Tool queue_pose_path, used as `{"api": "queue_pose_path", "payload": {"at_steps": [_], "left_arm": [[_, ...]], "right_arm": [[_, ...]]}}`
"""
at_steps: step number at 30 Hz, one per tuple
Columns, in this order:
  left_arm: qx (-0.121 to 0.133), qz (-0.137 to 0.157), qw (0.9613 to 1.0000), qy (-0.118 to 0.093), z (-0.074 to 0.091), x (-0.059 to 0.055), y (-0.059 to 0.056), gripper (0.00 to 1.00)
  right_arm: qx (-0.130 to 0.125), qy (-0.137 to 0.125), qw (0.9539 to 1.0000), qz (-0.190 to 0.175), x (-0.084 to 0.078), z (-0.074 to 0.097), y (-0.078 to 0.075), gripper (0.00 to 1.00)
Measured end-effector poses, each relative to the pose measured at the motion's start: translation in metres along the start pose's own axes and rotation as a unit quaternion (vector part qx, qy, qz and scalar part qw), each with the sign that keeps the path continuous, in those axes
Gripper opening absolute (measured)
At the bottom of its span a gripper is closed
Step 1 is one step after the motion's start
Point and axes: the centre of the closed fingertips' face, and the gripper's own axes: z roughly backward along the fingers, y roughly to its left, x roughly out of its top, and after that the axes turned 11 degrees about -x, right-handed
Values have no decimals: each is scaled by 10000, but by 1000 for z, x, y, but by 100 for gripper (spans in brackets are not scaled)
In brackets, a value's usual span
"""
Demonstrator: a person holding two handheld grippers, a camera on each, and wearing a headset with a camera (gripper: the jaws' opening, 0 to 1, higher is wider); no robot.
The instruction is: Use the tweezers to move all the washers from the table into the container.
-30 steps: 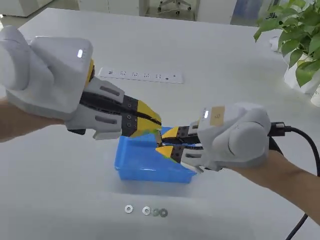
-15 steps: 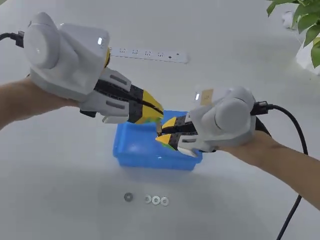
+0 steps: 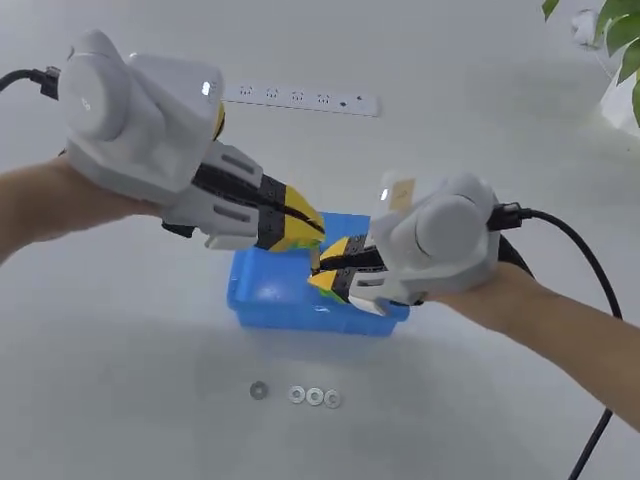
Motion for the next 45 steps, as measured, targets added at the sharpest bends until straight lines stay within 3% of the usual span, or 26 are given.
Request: {"api": "queue_pose_path", "payload": {"at_steps": [12, 30, 37, 45], "left_arm": [[-5, 83, 10000, 34, -4, -6, -2, 5], [15, -96, 9999, 96, 2, 7, -10, 5], [6, -205, 9998, 58, 11, 22, -24, 5], [-60, -321, 9994, 70, 23, 36, -48, 5]], "right_arm": [[12, 95, 9999, -130, -8, -1, 1, 10], [-103, -14, 9998, -164, 3, 11, 1, 14], [-141, -196, 9997, -19, 19, 26, 7, 14], [-96, -384, 9991, 150, 36, 40, 23, 15]]}}
